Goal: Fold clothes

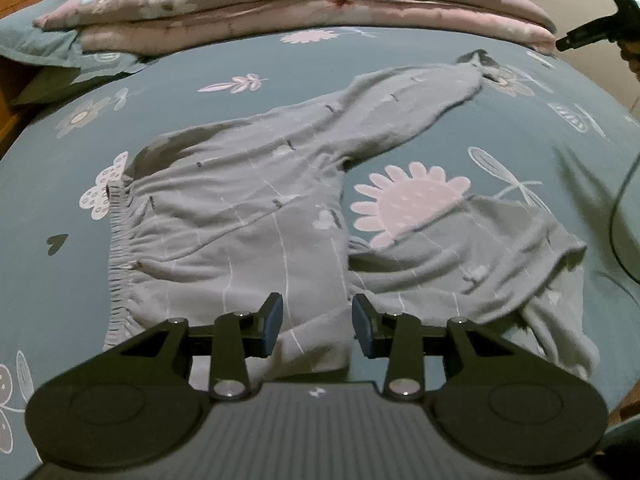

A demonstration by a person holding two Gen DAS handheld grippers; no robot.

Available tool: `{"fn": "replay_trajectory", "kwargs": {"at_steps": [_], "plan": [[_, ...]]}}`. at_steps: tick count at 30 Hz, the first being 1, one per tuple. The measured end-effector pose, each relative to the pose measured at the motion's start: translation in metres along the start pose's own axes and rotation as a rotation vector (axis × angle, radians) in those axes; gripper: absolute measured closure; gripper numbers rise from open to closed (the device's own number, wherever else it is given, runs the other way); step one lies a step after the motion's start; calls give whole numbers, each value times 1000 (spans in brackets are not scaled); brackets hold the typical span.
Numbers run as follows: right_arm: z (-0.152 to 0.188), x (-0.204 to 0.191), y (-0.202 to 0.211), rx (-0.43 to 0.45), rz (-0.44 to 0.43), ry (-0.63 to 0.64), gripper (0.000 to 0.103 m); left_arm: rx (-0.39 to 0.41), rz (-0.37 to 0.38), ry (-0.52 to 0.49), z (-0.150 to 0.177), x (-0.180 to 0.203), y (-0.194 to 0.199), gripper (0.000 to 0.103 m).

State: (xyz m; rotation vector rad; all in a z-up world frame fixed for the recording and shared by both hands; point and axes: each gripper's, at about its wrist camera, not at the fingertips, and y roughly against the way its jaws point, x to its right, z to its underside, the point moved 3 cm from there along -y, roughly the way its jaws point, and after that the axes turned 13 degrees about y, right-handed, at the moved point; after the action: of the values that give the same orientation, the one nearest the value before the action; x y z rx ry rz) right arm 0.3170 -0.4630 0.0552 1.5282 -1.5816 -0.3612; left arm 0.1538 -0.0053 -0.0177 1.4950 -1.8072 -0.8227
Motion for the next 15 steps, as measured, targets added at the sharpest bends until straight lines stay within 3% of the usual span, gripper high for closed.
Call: {"fn": "replay_trajectory", "kwargs": {"at_steps": [9, 15], "plan": [[45, -37, 105, 57, 20, 42, 65, 60, 15, -108, 40, -4, 21, 63], [79, -65, 171, 89, -12, 69, 65, 131, 35, -180, 71, -1, 32, 63]]}}
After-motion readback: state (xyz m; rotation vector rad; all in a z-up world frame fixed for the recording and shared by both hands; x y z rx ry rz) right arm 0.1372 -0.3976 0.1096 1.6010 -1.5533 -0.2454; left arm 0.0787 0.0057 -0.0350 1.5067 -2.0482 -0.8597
